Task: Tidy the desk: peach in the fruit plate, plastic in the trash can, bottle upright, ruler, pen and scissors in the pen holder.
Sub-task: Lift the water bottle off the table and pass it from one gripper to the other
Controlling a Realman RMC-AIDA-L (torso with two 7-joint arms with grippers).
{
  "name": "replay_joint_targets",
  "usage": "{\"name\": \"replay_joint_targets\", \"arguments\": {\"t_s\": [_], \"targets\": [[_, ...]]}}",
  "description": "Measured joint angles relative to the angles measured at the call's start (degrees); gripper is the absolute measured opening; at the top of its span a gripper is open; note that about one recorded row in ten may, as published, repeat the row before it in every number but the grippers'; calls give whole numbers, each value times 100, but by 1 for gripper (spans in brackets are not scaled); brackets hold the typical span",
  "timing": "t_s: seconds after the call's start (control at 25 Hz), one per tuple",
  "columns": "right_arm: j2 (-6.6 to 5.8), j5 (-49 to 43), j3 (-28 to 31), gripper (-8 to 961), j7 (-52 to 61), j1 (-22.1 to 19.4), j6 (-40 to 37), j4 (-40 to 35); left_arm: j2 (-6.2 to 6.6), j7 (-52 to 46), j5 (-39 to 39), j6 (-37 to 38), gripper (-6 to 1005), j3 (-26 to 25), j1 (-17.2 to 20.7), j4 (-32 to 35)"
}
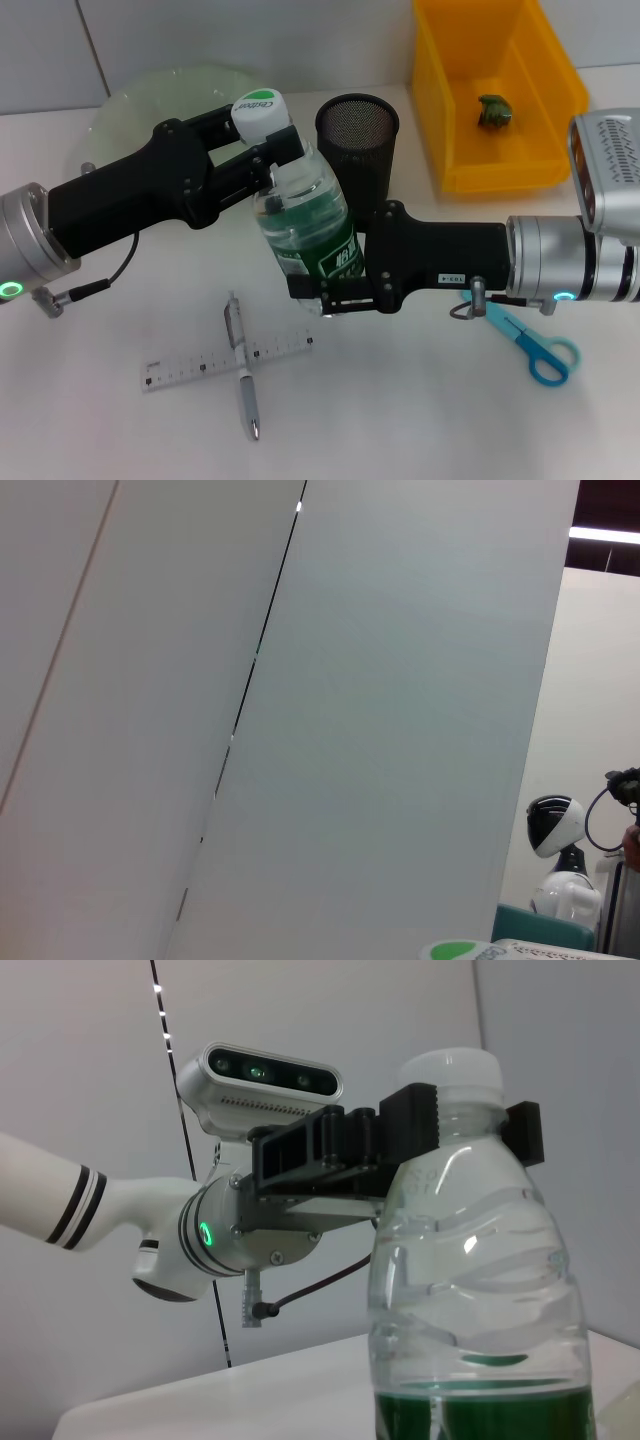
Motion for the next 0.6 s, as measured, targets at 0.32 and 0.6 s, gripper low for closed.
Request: {"name": "replay_joint_targets", "arguments": {"t_s": [0.32,0.6], "targets": [[0,-10,-83,820,75,3,9,-118,0,0,6,1,441,0,0,7],[-9,10,-416,822,300,6,77,-312,-3,0,23,2,442,6,4,3]]}}
